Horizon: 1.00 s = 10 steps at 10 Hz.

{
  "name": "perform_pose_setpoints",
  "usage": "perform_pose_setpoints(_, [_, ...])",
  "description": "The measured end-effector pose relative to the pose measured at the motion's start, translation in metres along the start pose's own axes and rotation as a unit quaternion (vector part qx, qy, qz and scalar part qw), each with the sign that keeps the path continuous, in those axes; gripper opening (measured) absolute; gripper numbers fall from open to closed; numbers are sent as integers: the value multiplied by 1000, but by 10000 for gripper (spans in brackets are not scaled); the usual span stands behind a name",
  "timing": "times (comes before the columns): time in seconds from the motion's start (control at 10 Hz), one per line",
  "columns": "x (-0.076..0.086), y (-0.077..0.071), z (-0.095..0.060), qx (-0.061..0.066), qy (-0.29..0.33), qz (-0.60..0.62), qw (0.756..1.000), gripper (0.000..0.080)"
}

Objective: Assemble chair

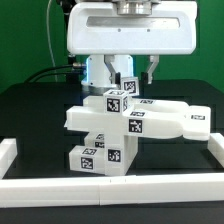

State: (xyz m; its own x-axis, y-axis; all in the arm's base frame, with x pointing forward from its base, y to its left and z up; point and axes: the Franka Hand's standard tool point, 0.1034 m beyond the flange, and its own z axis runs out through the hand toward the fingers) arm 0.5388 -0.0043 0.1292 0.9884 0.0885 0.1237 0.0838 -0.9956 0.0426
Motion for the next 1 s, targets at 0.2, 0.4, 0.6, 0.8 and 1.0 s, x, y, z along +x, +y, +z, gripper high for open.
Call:
perform_pose_setpoints(0.2, [0,0,0,0,0,0,1000,625])
perform_pose_setpoints(0.4, [0,0,0,0,0,0,1000,646])
perform_pose_setpoints(0.6, [0,0,0,0,0,0,1000,646])
perform_pose_setpoints(0.8, [0,0,0,0,0,0,1000,649])
perform_pose_setpoints(1.0, [-8,5,-8,28,-7,-4,1000,649])
